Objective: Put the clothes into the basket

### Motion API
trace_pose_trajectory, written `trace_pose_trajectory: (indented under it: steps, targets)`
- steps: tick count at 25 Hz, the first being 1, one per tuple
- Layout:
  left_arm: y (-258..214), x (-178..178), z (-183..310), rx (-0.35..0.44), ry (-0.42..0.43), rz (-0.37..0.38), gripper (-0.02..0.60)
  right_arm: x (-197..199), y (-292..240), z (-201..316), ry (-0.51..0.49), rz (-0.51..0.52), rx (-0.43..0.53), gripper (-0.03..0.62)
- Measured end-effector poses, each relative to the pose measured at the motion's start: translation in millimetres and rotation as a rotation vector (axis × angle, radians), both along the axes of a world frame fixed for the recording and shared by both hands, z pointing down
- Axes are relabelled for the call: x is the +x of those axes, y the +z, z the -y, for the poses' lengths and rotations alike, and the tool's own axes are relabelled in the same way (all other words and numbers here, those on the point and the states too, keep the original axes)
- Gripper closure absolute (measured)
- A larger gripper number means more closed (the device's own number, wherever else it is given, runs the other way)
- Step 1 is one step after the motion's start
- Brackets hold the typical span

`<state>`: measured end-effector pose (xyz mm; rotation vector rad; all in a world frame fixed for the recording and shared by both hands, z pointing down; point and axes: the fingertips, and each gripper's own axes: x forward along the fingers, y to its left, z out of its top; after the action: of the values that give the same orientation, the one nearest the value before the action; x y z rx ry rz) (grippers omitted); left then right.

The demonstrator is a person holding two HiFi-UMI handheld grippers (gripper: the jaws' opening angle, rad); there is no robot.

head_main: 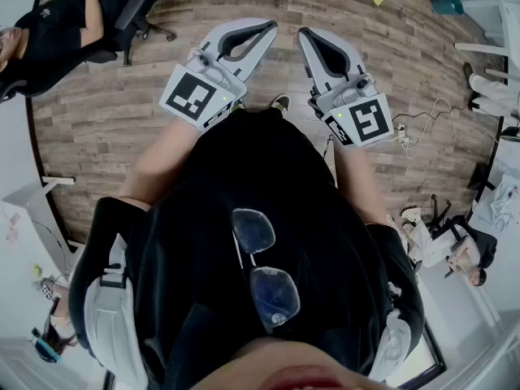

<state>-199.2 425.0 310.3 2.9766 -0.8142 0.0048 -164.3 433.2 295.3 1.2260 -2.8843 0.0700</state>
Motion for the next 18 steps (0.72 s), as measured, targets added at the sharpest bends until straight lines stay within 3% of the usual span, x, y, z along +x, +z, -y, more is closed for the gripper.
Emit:
trace_pose_trajectory:
  steps: [18]
  targets:
    - [6,-45,-1,-0.017,0.004,-0.011,0.572,-39,2,-3,0.058,0.010,-0.022,0.568]
